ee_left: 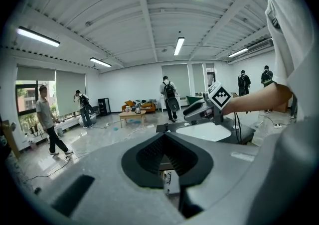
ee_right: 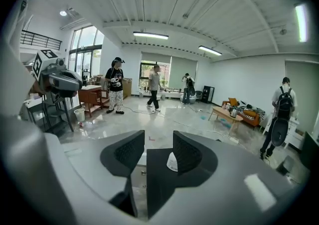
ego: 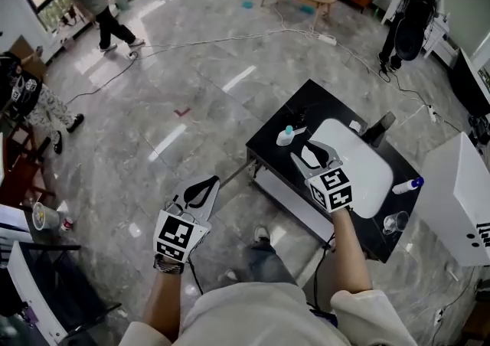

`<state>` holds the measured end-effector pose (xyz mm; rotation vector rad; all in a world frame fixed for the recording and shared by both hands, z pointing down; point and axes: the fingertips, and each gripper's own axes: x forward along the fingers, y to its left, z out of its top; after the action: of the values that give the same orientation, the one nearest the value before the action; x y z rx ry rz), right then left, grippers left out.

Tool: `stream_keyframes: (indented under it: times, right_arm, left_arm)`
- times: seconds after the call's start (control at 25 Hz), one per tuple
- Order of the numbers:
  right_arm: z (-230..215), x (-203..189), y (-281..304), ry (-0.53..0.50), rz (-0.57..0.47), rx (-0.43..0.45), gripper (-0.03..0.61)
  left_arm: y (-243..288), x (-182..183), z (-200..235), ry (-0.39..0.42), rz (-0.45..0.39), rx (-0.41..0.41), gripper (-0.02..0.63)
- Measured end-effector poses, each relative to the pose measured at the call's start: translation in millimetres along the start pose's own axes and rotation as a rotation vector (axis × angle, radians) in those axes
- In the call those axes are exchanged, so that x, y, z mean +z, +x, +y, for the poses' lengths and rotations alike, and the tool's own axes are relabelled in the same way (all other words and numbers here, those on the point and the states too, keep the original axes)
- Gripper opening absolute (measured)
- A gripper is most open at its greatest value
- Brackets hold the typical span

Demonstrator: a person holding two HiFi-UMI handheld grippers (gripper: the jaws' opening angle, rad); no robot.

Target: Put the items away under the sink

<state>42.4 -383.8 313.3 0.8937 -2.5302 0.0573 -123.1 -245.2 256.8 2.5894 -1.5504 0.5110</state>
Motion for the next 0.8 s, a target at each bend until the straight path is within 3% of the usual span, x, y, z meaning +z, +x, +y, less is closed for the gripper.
stream_keyframes:
  times: [0.4,0.8]
  right_arm:
    - [-39.1,-46.2,78.8,-0.044,0.150,0.095,0.199]
    - [-58.1,-81.4,120.8,-0.057,0.238,0.156,0.207]
  left_arm:
    - [44.9,-4.8,25.8,-0.052,0.037,0.060,0.006]
    - [87.9,-15.4,32.2,-0.098,0.068,0.064,0.005]
